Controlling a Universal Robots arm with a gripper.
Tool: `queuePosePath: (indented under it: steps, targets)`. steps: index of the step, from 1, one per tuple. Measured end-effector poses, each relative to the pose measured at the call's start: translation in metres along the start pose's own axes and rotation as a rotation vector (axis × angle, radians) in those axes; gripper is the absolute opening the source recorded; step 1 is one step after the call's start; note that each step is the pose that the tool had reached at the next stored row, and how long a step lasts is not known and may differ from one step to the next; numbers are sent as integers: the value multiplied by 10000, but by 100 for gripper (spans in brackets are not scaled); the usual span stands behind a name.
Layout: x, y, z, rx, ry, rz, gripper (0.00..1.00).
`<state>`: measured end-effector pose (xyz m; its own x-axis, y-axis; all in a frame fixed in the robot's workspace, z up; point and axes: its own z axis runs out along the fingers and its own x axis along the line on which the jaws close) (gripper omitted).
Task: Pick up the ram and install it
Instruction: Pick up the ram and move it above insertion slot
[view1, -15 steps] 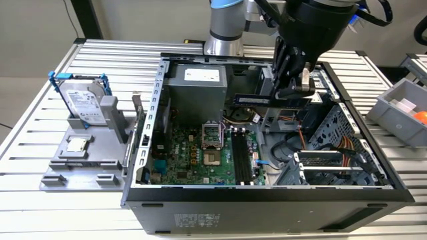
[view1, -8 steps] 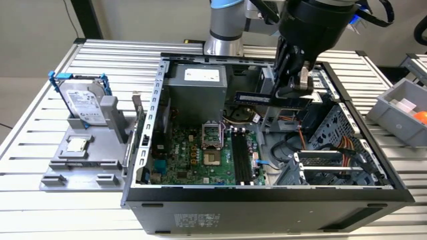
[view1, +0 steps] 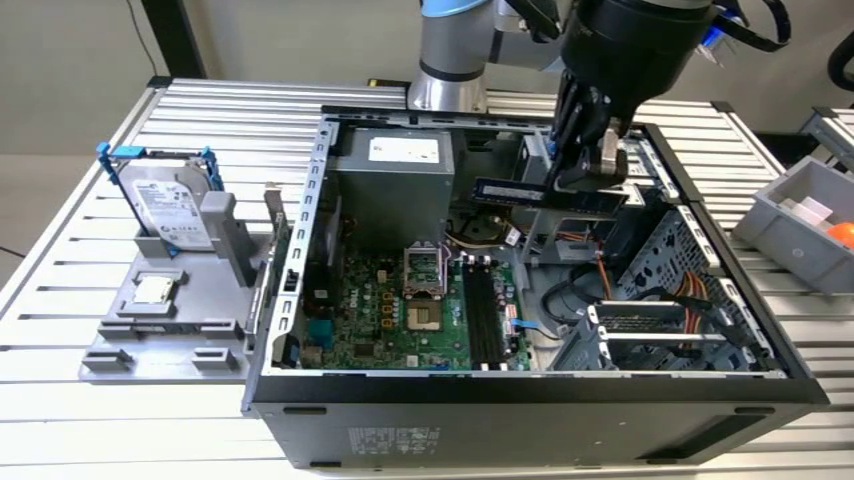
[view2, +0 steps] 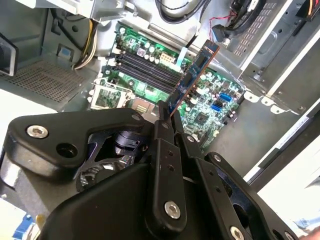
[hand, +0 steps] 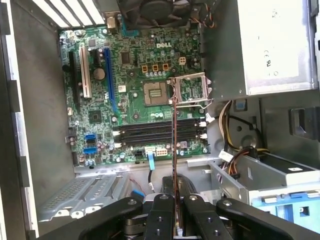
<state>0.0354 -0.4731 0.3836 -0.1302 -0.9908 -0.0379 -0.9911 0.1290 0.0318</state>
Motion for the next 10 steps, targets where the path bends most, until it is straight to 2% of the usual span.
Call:
queuePosePath:
  steps: [6,10]
  targets:
    - [-9,-47,-1,4,-4,111,0]
    - [-10,-58,-1,15,-13,404,0]
